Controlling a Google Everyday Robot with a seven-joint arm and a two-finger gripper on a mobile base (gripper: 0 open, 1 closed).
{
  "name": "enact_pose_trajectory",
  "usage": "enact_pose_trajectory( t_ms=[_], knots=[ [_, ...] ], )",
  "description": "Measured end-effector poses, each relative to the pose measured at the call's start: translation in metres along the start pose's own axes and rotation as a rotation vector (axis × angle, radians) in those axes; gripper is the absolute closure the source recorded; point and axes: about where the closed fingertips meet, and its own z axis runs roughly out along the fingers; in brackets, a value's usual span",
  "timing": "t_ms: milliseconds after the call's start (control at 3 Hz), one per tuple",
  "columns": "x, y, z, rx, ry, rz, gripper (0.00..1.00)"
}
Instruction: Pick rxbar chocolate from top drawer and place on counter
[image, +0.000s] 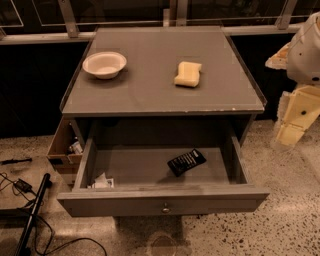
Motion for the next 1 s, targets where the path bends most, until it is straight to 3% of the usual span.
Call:
enact_pose_trajectory(
  t_ms=[333,667,1000],
  knots=[
    [0.000,0.000,0.000,0.000,0.000,0.000,0.00],
    [0.000,0.000,0.000,0.000,0.000,0.000,0.19],
    [-0.003,-0.001,0.017,0.017,-0.043,0.025,0.42]
  ],
)
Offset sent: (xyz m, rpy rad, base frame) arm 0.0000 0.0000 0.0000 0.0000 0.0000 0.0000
